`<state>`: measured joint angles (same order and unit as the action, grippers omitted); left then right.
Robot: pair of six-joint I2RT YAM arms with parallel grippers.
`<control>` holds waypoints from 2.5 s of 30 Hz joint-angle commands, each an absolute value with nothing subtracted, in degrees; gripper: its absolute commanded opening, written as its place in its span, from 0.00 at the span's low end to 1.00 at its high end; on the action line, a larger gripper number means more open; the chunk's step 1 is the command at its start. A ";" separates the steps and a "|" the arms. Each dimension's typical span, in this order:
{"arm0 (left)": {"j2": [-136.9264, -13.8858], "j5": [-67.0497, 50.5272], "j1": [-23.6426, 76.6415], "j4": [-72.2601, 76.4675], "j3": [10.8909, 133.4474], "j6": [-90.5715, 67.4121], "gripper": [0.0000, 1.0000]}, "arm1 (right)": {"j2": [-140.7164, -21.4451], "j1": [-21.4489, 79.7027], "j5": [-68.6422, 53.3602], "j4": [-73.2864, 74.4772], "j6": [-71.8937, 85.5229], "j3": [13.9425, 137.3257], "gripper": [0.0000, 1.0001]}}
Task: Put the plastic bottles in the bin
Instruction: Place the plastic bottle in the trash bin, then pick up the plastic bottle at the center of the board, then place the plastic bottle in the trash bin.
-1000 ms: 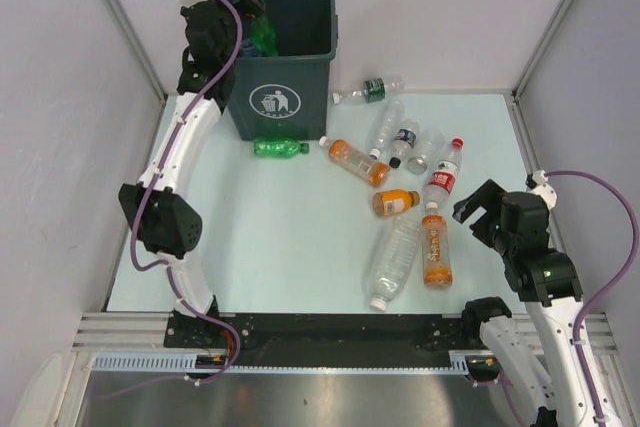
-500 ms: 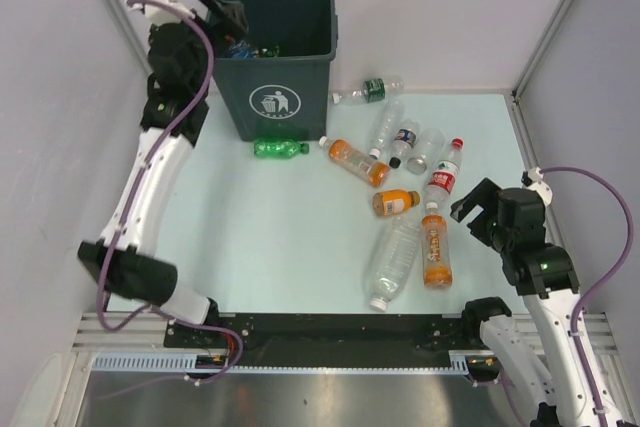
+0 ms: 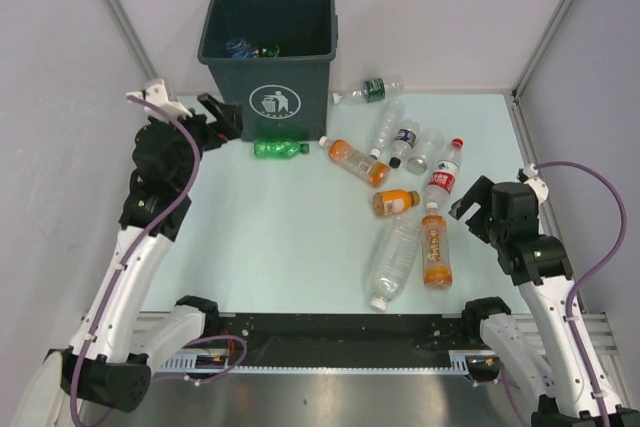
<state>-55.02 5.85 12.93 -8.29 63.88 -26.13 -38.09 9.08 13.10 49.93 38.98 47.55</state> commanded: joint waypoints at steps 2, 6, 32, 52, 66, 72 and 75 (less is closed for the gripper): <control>-50.37 4.12 12.74 -12.74 54.77 -22.24 1.00 | -40.51 8.96 12.57 45.53 39.37 44.57 0.98; -49.31 5.80 12.66 -17.73 49.49 -23.29 1.00 | -43.15 9.40 11.16 43.86 40.78 41.93 0.98; -42.80 0.44 10.11 -24.70 44.21 -20.74 1.00 | -56.25 24.87 17.40 35.25 48.95 31.03 0.88; -42.54 -1.05 8.61 -24.52 44.03 -20.92 1.00 | -47.91 29.09 21.53 39.62 48.16 34.27 0.24; -41.66 -1.23 8.17 -24.52 43.68 -20.83 1.00 | -48.77 31.02 19.70 38.61 36.23 55.89 0.27; -42.01 -1.49 8.09 -24.43 43.68 -21.09 1.00 | -55.18 33.13 16.54 25.87 27.61 65.99 0.30; -42.01 -1.49 8.09 -24.26 43.59 -21.18 1.00 | -60.81 33.40 13.99 20.68 24.09 72.58 0.32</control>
